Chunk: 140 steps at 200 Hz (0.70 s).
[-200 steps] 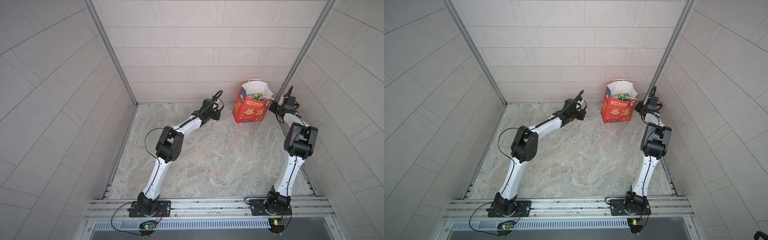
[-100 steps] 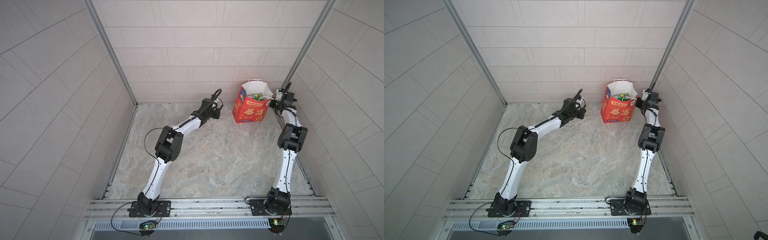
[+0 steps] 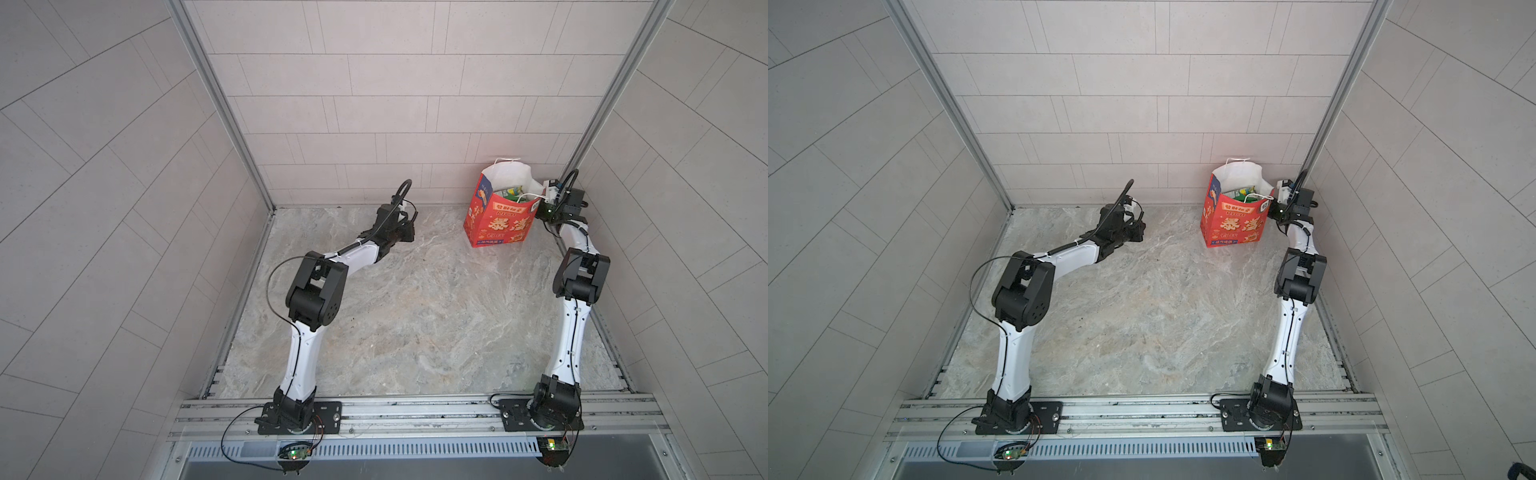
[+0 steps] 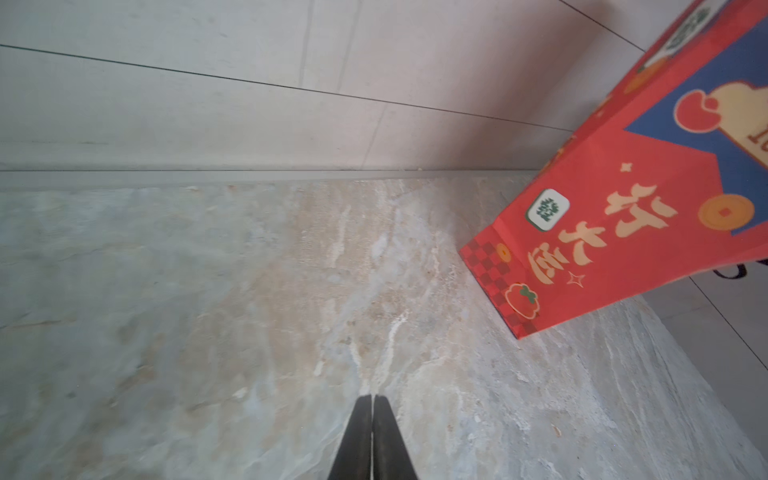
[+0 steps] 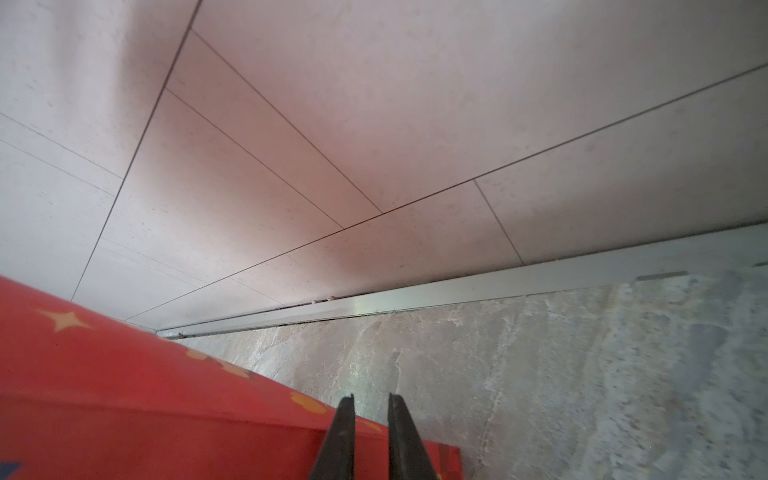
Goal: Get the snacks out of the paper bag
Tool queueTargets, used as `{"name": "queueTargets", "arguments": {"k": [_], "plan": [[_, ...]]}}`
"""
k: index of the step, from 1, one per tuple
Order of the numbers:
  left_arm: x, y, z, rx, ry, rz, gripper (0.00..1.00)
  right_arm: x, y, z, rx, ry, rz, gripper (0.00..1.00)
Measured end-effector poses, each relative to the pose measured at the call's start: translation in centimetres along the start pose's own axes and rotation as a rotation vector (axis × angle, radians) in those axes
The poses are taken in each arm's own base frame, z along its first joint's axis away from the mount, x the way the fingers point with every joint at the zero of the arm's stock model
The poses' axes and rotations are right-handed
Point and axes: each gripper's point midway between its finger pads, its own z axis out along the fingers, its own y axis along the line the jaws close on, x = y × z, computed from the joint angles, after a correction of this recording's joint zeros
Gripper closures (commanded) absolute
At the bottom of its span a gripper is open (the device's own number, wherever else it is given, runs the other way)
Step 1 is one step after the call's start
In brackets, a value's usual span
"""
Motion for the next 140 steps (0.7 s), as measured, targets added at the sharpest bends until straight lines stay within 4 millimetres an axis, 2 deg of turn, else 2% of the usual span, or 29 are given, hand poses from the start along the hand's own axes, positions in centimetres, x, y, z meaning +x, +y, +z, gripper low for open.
{"name": "queueTargets", "arguments": {"k": [40,61,88,100,117,129,140], "plan": [[0.6,5.1,-2.5,-0.102,-0.013,-0.033,0.88,4.2,0.7,1.6,-0.017,0.078,0.026,0.82],[1.7,6.4,-3.7,-0.132,-0.004,-0.043,0.87,6.4,2.2,2.5,-0.024,0.124,0.03,0.82],[2.8,6.5,-5.4,-0.141,-0.004,-0.041,0.84,8.7,5.4,3.0,-0.031,0.171,0.021,0.82],[3.0,6.5,-6.1,-0.144,-0.009,-0.042,0.74,9.5,7.2,3.2,-0.045,0.182,0.019,0.82],[3.2,6.6,-7.0,-0.149,-0.02,-0.037,0.72,10.3,9.8,3.2,-0.067,0.178,0.011,0.82],[3.4,6.7,-7.7,-0.155,-0.029,-0.037,0.62,11.0,11.5,3.2,-0.078,0.174,0.007,0.82],[3.7,6.9,-8.4,-0.159,-0.04,-0.041,0.6,11.6,13.0,3.1,-0.09,0.171,0.002,0.82]]}}
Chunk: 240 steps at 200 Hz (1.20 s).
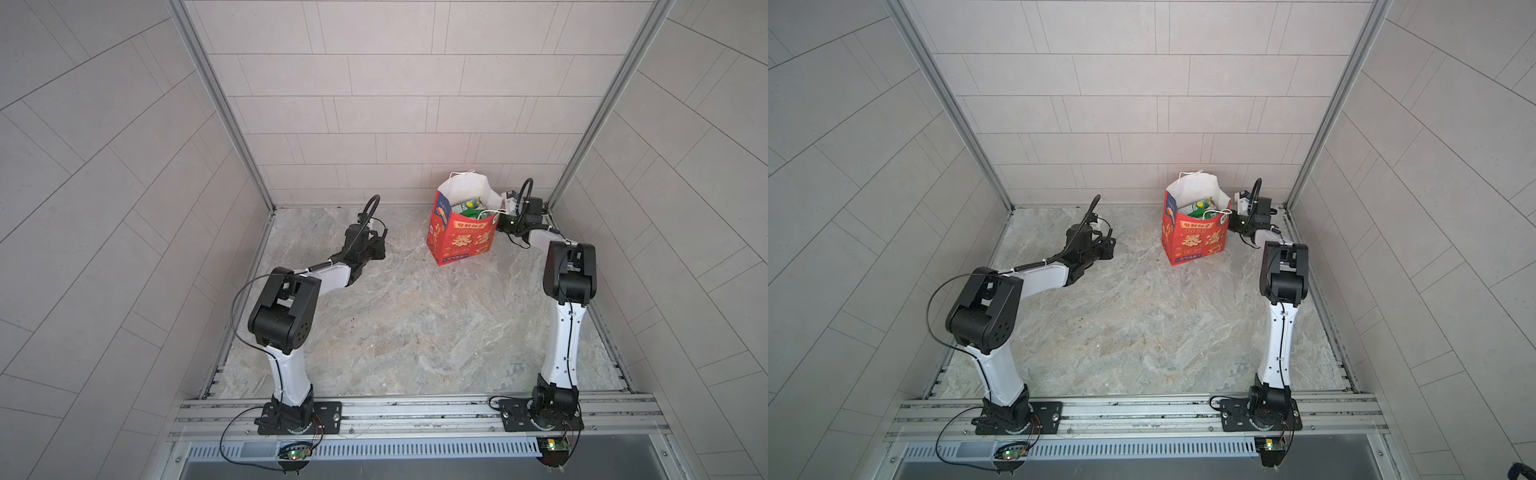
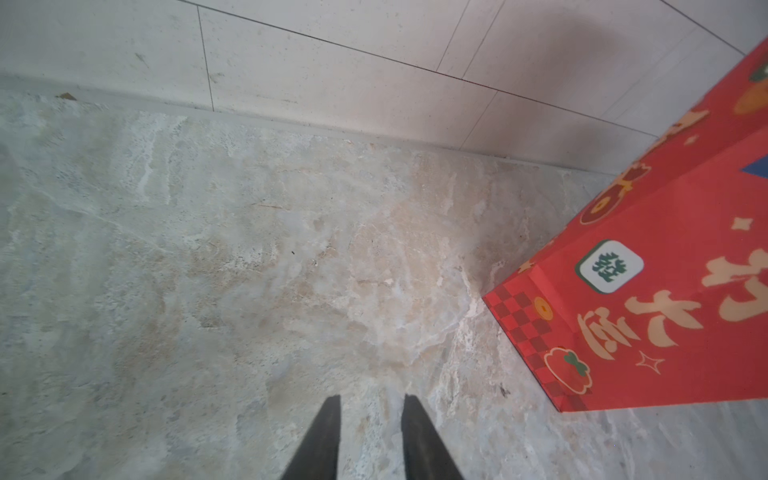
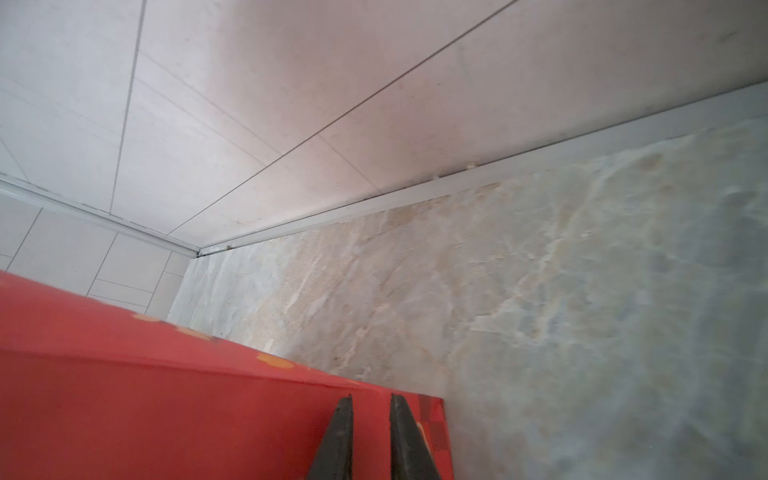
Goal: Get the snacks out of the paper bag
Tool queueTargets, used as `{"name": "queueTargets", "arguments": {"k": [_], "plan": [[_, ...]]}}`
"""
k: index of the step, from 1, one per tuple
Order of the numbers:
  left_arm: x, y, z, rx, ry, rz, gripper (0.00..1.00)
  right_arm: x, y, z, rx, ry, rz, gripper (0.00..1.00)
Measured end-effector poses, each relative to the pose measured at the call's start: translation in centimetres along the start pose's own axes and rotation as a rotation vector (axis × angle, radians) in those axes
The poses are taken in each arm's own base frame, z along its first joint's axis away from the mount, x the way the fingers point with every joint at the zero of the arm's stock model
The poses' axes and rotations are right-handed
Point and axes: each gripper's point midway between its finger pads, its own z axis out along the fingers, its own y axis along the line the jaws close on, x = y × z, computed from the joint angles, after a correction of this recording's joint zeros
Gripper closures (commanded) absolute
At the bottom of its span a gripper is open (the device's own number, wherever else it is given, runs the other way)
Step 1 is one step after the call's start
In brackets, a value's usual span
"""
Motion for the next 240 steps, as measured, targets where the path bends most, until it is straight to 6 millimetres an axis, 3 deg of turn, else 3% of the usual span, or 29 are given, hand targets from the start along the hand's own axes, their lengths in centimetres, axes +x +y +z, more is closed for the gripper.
{"name": "queueTargets", "arguments": {"k": [21,42,56,74,96,137,194,240], "plan": [[0.6,1.2,-1.0,-0.02,-0.006,-0.012,0.53,1.5,2.4,0.4,-0.012,0.016,-0.017,0.82],[1.3,1.9,-1.8,-0.032,-0.01,-0.018,0.35,3.6,4.3,0.6,-0.01,0.046,-0.039,0.82],[1.7,2.3,-2.4,-0.032,-0.018,-0.022,0.29,5.2,5.3,0.5,-0.002,0.067,-0.045,0.82],[2.3,2.1,-3.0,0.001,-0.025,-0.021,0.17,7.1,6.5,0.4,0.004,0.09,-0.049,0.82],[3.0,1.5,-4.0,0.048,-0.036,-0.012,0.12,9.3,7.6,0.2,0.017,0.113,-0.049,0.82],[4.0,1.6,-5.4,0.081,-0.072,-0.012,0.1,11.7,9.1,-0.2,0.015,0.073,-0.002,0.84],[3.1,4.1,-6.3,0.006,-0.112,-0.046,0.1,15.0,11.7,0.2,-0.047,0.03,0.054,0.86],[3.1,5.9,-6.5,-0.048,-0.11,-0.063,0.1,18.9,14.7,-0.4,-0.07,0.085,0.037,0.85]]}}
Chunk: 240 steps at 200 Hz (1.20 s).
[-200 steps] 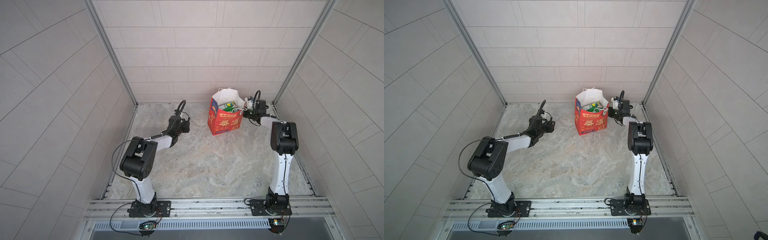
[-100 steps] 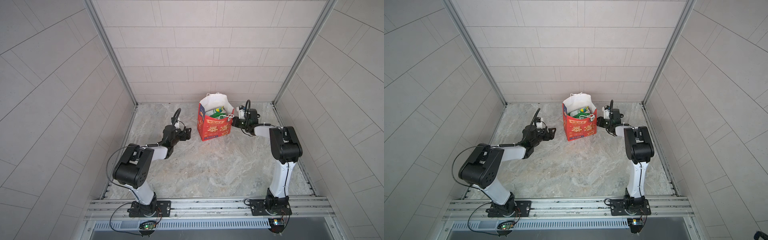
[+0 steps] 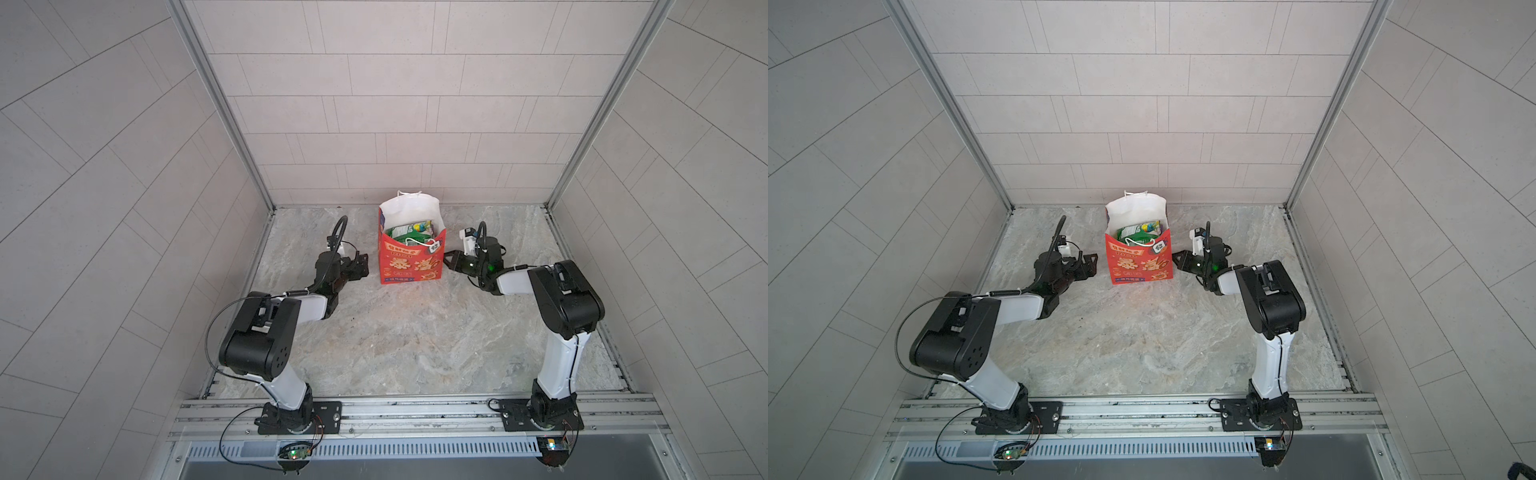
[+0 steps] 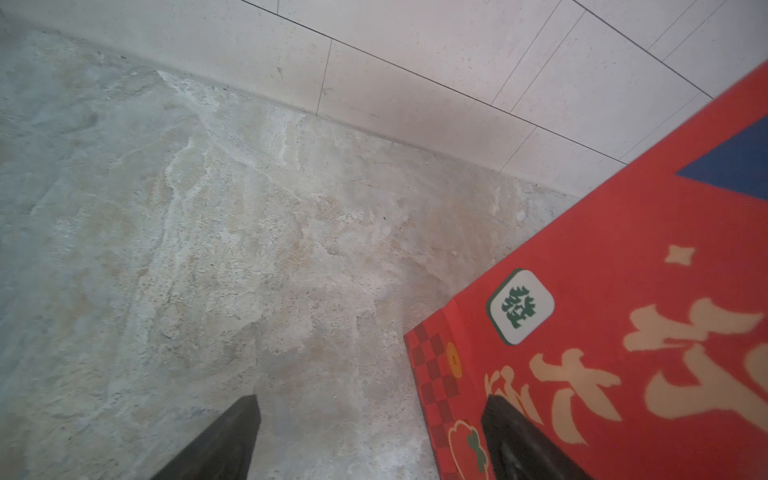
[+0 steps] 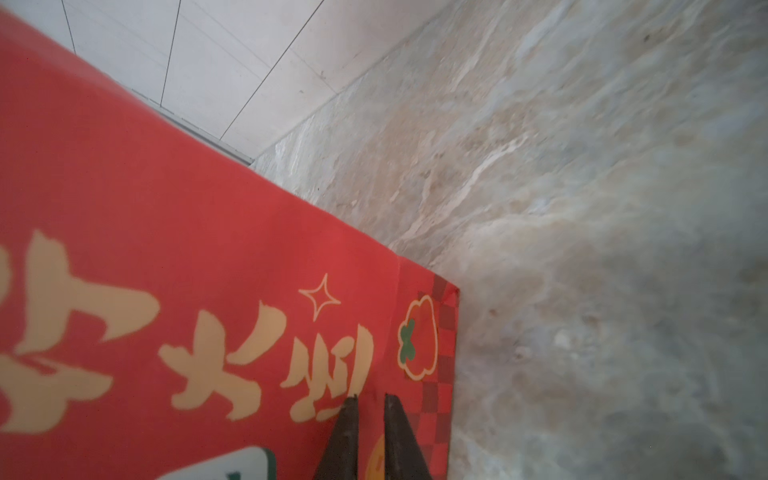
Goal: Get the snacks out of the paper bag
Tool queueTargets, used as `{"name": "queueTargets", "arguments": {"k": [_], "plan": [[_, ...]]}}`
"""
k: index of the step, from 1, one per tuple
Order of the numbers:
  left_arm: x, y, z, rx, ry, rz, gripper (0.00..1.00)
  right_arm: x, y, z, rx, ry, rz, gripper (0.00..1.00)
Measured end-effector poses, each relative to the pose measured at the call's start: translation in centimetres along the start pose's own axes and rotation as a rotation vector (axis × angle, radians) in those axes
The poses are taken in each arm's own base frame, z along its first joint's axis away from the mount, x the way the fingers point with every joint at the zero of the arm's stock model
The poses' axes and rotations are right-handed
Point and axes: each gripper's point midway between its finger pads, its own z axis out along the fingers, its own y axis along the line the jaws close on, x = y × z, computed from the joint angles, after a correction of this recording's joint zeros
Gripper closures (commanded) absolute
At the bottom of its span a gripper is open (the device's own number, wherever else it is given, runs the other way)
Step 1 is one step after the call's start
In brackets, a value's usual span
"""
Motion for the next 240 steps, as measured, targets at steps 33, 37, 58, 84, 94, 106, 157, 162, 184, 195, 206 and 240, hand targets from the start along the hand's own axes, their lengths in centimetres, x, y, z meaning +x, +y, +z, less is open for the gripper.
{"name": "queueTargets", "arguments": {"k": [33,37,58,84,94,106,157,162,184,195,206,240], "plan": [[-0.2,0.1,0.0,0.001,-0.006,0.009,0.11,1.1,1.1,0.4,-0.016,0.017,-0.002,0.84],[-0.2,0.1,0.0,0.001,-0.006,0.011,0.12,1.0,1.2,0.4,-0.021,0.013,0.002,0.84],[-0.1,0.2,0.1,-0.002,0.002,0.015,0.18,-0.1,1.1,0.0,-0.028,-0.023,0.021,0.84],[-0.7,0.7,0.7,-0.019,0.017,0.006,0.26,-2.1,0.3,-1.4,0.026,-0.072,0.034,0.83],[-1.2,1.2,1.1,-0.027,0.014,-0.004,0.31,-3.1,0.2,-2.3,0.054,-0.099,0.032,0.83],[-1.9,2.0,1.9,-0.027,0.022,-0.025,0.36,-4.4,0.5,-3.3,0.073,-0.13,0.023,0.83],[-5.8,0.7,8.8,0.103,0.146,0.026,0.47,-5.5,0.7,-4.5,0.105,-0.173,-0.009,0.82],[-6.0,0.2,9.1,0.121,0.157,0.032,0.47,-5.3,0.5,-4.5,0.109,-0.168,-0.008,0.82],[-5.9,-1.2,10.9,0.192,0.211,0.055,0.45,-5.1,0.4,-4.5,0.111,-0.165,-0.015,0.82],[-5.4,-1.6,11.7,0.22,0.237,0.055,0.45,-5.2,0.5,-4.5,0.106,-0.169,-0.019,0.82],[-4.6,-1.8,12.5,0.247,0.268,0.047,0.45,-5.2,0.7,-4.5,0.1,-0.171,-0.024,0.82],[-2.0,-2.1,13.7,0.314,0.338,0.021,0.43,-5.1,0.9,-4.6,0.092,-0.173,-0.035,0.82]]}}
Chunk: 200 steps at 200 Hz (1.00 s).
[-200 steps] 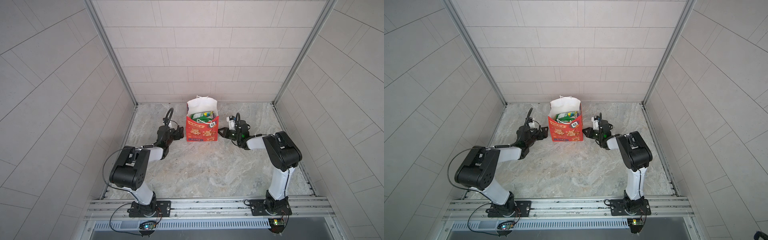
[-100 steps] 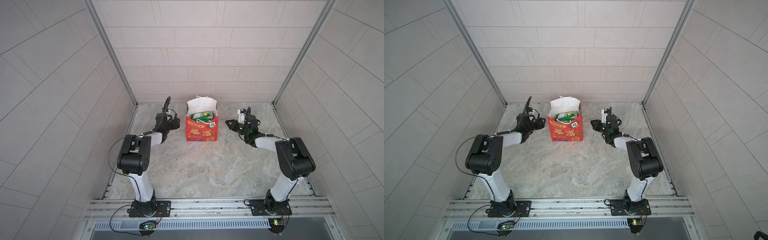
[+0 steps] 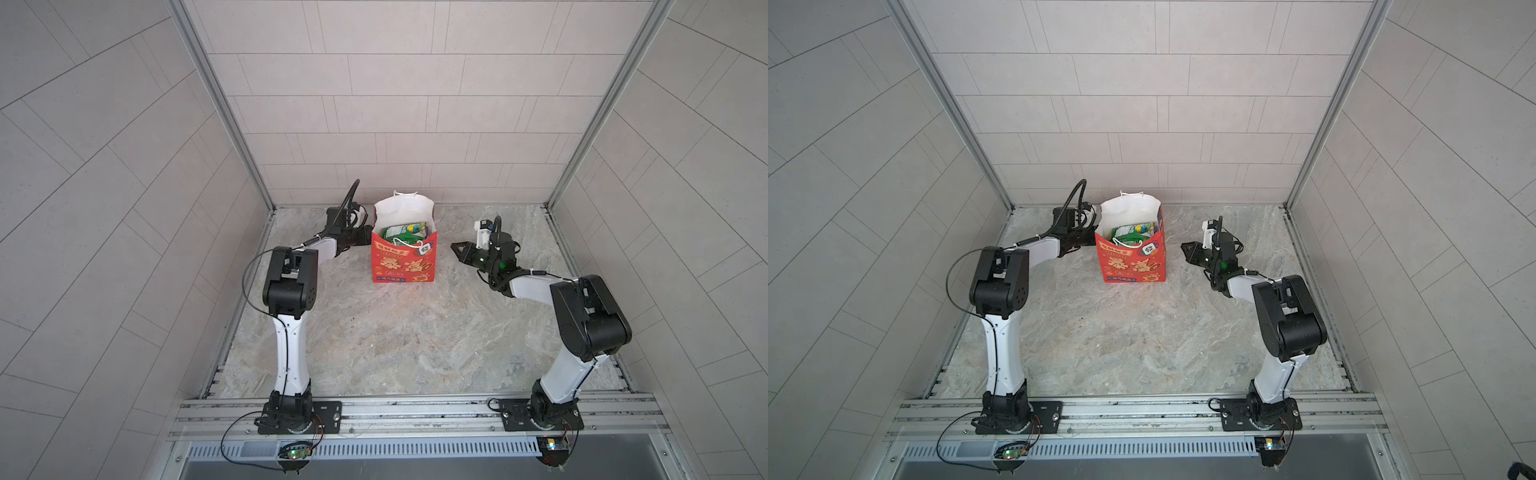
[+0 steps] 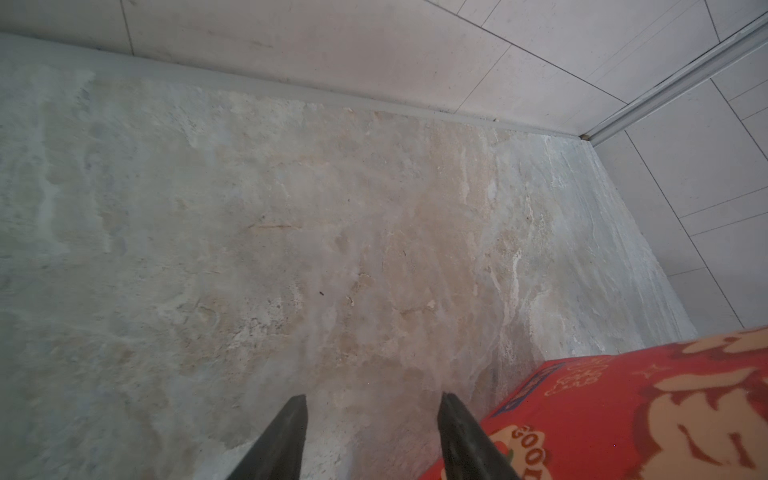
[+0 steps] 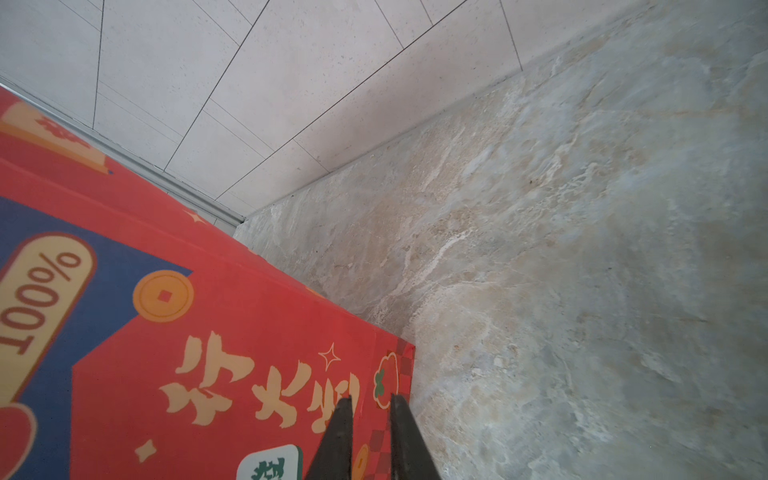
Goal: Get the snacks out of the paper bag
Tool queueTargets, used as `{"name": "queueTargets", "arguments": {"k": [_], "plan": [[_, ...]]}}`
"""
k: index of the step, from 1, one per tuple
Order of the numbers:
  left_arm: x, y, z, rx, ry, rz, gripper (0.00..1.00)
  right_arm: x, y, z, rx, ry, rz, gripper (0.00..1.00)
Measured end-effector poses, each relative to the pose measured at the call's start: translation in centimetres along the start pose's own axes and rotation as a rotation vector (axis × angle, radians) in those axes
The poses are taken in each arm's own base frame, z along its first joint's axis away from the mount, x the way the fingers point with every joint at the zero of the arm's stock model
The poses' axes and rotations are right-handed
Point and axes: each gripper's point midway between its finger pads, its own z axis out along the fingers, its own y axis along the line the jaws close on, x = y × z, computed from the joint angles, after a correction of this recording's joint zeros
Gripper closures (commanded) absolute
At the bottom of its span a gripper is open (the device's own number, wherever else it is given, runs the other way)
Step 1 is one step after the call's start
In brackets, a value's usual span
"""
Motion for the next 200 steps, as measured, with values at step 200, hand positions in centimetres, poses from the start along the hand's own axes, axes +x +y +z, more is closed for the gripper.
{"name": "queueTargets", "arguments": {"k": [200], "plan": [[-9.1,-7.8,-12.5,0.011,-0.32,0.144,0.28,-9.1,7.5,-5.5,0.01,-0.084,-0.166,0.61]]}}
